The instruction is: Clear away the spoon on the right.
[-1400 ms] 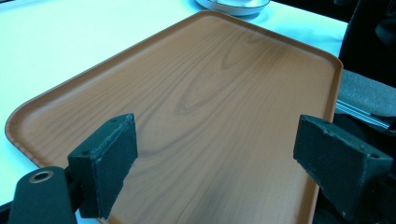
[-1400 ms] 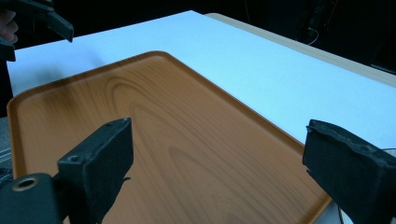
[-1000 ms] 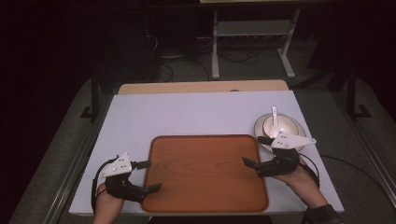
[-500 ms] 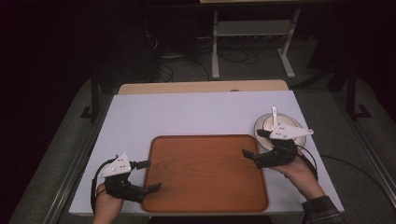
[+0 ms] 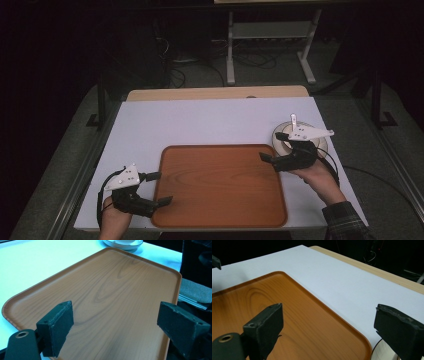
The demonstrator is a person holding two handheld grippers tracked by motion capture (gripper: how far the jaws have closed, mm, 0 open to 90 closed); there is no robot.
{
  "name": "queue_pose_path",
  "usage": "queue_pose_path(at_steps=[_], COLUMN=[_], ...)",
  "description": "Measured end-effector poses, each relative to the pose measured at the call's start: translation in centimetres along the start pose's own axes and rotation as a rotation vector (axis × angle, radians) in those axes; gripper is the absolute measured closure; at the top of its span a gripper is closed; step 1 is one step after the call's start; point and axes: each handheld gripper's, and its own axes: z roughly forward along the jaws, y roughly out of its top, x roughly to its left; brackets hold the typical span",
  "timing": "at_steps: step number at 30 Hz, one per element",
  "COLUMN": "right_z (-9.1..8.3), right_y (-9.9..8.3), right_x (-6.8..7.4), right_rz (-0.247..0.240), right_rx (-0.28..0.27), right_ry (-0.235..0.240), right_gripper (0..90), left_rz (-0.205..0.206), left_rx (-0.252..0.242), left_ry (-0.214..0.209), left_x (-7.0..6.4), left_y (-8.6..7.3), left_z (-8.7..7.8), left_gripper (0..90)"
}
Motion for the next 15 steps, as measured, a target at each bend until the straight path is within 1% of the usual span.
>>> queue_pose_path(at_steps=[6,10,15], right_z=[0.2,0.4,0.7], right_y=[0.2,0.3,0.4], right_x=[-0.7,-1.5,-2.0], right_rz=[0.014,0.031,0.03], right_rx=[-0.002,-0.004,0.004], right_ry=[-0.013,-0.021,-0.028], right_gripper=[7.9,8.0,8.0], left_rz=[-0.004,-0.003,-0.003], left_rx=[-0.005,-0.006,-0.006], left_ry=[0.001,0.003,0.003], left_x=[0.0,0.0,0.0], left_y=[0.0,0.0,0.0], left_z=[0.0,-0.1,-0.1], left_gripper=[13.3,13.3,13.3])
